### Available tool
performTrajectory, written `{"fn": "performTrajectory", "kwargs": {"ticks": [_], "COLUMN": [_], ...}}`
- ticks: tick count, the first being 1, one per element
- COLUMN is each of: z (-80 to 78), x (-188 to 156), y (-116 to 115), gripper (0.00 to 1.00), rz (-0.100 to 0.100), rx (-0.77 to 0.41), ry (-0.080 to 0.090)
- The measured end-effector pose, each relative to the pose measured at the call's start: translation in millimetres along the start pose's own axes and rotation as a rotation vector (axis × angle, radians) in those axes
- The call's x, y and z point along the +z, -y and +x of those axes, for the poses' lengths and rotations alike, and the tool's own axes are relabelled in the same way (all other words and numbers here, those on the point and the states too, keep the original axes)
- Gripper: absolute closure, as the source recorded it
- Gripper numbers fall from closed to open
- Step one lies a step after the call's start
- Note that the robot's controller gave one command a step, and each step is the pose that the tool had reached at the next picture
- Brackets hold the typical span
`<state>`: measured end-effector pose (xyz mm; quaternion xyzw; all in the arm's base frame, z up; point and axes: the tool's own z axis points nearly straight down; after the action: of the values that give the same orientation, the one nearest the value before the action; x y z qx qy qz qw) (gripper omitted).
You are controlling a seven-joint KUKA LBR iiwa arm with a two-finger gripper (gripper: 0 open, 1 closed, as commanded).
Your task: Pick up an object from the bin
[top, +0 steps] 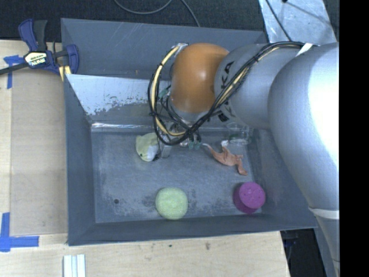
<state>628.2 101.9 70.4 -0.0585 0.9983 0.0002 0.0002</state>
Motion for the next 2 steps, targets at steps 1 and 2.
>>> {"fn": "performTrajectory", "kwargs": {"ticks": [1, 2], "z": [1.2, 3.2], "x": [-3, -22], "y": [0, 0], "gripper": [1.00, 1.00], "rz": [0.000, 0.001], "rx": [0.000, 0.000], "ry": [-0.002, -0.008]}}
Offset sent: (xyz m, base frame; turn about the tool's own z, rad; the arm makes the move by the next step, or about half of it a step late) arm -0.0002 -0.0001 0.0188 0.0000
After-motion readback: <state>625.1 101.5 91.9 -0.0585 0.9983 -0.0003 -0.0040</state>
